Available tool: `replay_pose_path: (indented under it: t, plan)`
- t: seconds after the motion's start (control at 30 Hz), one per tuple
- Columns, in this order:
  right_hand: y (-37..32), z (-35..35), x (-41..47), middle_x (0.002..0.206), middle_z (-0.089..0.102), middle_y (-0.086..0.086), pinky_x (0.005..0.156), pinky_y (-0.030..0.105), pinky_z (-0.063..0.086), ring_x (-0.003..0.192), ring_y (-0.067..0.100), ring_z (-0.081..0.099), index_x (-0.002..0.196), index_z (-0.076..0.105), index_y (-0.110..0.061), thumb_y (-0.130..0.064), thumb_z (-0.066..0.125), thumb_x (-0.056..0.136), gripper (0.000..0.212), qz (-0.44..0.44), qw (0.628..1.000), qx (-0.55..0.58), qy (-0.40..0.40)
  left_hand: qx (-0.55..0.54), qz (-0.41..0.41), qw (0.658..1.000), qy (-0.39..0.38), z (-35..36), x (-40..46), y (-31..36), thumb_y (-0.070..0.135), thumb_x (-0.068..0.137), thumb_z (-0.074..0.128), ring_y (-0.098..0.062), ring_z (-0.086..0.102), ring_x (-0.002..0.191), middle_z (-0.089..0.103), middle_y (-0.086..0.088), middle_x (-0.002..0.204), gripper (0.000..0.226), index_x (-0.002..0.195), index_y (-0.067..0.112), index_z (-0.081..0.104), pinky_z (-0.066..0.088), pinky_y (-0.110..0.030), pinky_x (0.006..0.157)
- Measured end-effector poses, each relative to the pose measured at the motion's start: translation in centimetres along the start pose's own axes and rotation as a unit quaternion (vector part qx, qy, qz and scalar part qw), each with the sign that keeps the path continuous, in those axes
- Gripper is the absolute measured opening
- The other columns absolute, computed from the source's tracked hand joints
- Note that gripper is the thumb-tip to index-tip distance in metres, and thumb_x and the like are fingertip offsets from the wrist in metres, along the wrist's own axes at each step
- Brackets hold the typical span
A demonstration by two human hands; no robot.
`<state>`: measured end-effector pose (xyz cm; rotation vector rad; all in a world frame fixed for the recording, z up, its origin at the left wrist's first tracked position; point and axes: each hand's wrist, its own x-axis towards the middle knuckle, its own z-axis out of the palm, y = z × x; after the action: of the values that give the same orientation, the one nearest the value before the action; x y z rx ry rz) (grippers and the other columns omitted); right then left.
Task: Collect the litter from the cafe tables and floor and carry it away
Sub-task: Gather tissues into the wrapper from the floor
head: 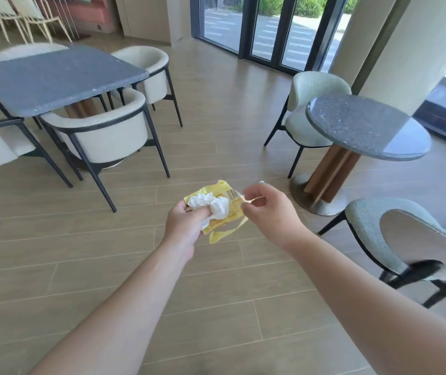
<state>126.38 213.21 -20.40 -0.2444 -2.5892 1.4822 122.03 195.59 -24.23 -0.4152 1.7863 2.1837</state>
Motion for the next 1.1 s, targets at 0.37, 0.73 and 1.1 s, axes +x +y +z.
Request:
replay_pose_path:
  t: [0.37,0.73,1.1]
  plan:
    - [4.2,-1.1,7.8,0.087,0.067,-0.011,0.049,0.011,0.041,0.061,-0.006,0.057,0.084,0.065,-0.031,-0.016,0.065,0.082,0.015,0.059,0.996,0.066,0.029,0.010,-0.015,1.000,0.002,2.7,7.9,1.5,0.020,0.052,0.082,-0.010,0.074,0.071,0.080,0.005,0.088,0.046,0.097,0.024,0.072,0.051,-0.025,0.060]
    - [11.4,-6.7,22.9,0.087,0.067,-0.010,0.050,0.014,0.043,0.060,0.002,0.057,0.089,0.067,-0.030,-0.018,0.063,0.081,0.015,0.147,0.980,0.119,0.057,0.069,-0.023,0.997,0.018,12.1,22.5,4.7,0.007,0.077,0.080,-0.013,0.076,0.079,0.080,0.004,0.096,0.029,0.099,0.025,0.072,0.056,-0.035,0.080]
    - [15.0,-12.0,36.1,0.081,0.064,-0.004,0.064,0.028,0.047,0.068,0.012,0.057,0.088,0.067,-0.025,-0.016,0.063,0.079,0.014,0.185,0.970,0.130,0.090,0.072,-0.014,0.997,-0.001,20.9,34.4,9.3,0.004,0.079,0.078,-0.012,0.077,0.073,0.080,0.003,0.092,0.029,0.101,0.022,0.071,0.057,-0.034,0.073]
